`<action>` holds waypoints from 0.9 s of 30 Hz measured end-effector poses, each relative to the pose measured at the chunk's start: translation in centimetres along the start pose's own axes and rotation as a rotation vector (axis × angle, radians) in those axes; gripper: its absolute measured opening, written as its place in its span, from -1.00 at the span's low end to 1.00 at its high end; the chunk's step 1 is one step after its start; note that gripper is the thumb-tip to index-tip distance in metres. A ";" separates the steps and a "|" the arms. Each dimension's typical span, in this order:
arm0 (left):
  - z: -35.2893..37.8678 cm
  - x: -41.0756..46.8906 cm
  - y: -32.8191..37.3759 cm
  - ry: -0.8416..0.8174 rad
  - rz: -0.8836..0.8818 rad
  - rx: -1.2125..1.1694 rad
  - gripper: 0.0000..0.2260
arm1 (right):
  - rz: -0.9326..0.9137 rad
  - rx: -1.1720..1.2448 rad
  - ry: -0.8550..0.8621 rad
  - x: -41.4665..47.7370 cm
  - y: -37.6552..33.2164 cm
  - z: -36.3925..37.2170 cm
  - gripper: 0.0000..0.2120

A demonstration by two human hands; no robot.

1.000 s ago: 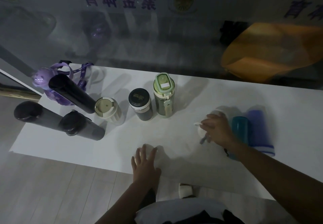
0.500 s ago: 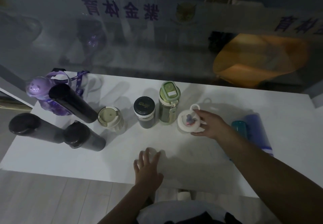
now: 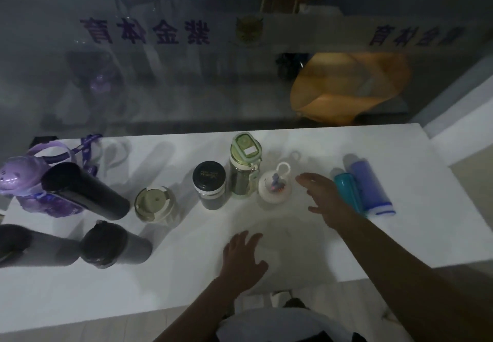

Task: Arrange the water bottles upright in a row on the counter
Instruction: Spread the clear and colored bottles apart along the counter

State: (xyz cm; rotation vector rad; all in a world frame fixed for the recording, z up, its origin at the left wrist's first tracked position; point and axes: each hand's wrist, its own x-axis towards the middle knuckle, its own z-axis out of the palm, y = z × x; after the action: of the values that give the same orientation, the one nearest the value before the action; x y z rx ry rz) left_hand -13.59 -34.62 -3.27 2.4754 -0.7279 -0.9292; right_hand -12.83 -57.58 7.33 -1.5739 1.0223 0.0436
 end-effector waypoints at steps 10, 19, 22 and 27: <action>1.4 2.8 9.2 -0.155 0.234 -0.086 -0.33 | -0.152 -0.413 0.436 -5.7 7.5 -10.8 -0.56; 5.3 5.9 16.9 -0.014 0.113 -0.106 -0.17 | -0.216 -0.405 0.398 -0.5 11.1 -18.9 -0.69; 7.3 7.1 20.2 0.081 0.027 -0.109 -0.09 | -0.135 -0.379 0.280 3.1 12.8 -20.8 -0.30; 10.5 8.8 25.6 0.288 -0.081 -0.086 -0.04 | -0.116 -0.250 0.098 7.6 14.0 -21.9 -0.21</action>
State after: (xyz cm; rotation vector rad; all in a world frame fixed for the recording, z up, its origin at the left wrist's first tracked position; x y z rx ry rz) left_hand -23.56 -61.85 -1.49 2.5056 -0.4843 -0.5976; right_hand -27.58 -78.64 -1.20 -1.8758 1.0294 0.0149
